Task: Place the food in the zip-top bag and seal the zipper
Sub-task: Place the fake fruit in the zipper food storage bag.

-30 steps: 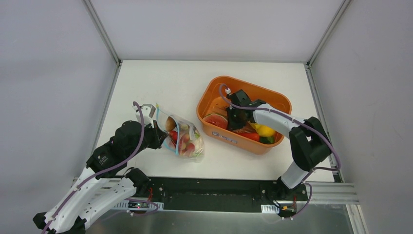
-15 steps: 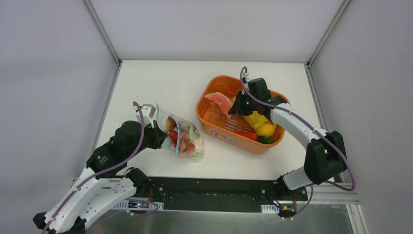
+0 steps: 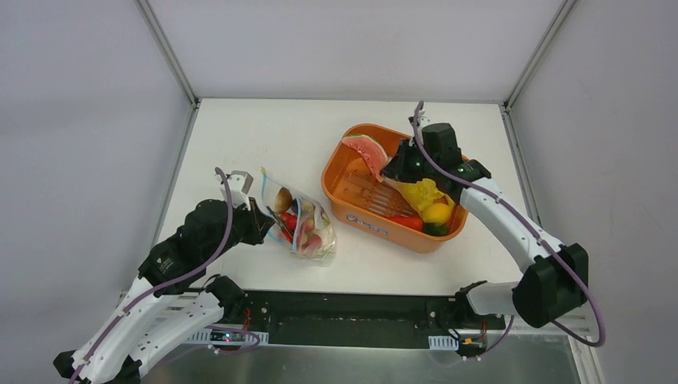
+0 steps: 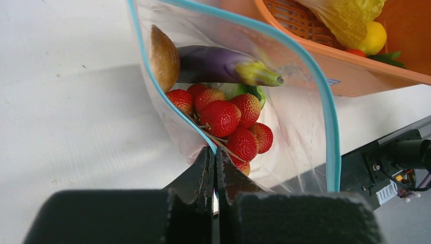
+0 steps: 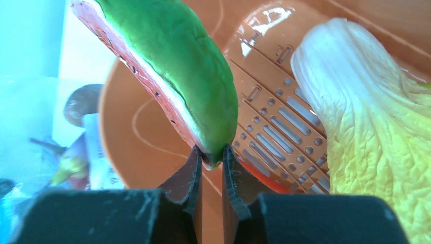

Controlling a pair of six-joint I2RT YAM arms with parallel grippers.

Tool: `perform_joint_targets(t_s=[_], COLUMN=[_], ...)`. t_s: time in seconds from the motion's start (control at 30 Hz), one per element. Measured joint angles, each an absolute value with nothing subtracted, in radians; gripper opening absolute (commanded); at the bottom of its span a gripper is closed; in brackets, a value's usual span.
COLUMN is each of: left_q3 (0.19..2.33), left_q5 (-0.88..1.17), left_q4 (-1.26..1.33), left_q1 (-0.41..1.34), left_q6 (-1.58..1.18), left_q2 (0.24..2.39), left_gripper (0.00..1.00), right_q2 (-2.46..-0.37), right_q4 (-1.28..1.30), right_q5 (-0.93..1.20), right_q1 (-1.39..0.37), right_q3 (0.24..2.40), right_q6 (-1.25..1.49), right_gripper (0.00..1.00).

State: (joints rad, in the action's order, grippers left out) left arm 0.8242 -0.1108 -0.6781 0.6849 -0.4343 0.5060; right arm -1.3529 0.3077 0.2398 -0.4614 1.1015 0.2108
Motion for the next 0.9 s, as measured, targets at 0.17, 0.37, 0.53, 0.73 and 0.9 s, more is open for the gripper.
perform_joint_targets(t_s=[0.17, 0.37, 0.53, 0.73, 0.9], left_q3=[0.847, 0.887, 0.915, 0.951, 0.952], left_q5=[-0.097, -0.075, -0.056, -0.051, -0.052], left_q4=[-0.677, -0.664, -0.645, -0.639, -0.637], left_q1=[0.685, 0.685, 0.685, 0.685, 0.685], left_q6=[-0.435, -0.438, -0.456, -0.459, -0.466], left_q2=[0.504, 0.516, 0.538, 0.583, 0.589], left_gripper=[0.0, 0.0, 0.0, 0.0, 0.0], right_q2=[-1.26, -1.224, -1.224, -1.229, -1.277], right_q4=[0.343, 0.432, 0.555, 0.68, 0.8], right_q5=[0.269, 0.275, 0.224, 0.125, -0.018], right_q1=[-0.469, -0.58, -0.723, -0.887, -1.034], right_q3=[1.146, 1.254, 1.382, 1.475, 1.579], right_q6=[0.225, 0.229, 0.194, 0.087, 0.017], right_gripper=[0.02, 0.02, 0.03, 0.03, 0.02])
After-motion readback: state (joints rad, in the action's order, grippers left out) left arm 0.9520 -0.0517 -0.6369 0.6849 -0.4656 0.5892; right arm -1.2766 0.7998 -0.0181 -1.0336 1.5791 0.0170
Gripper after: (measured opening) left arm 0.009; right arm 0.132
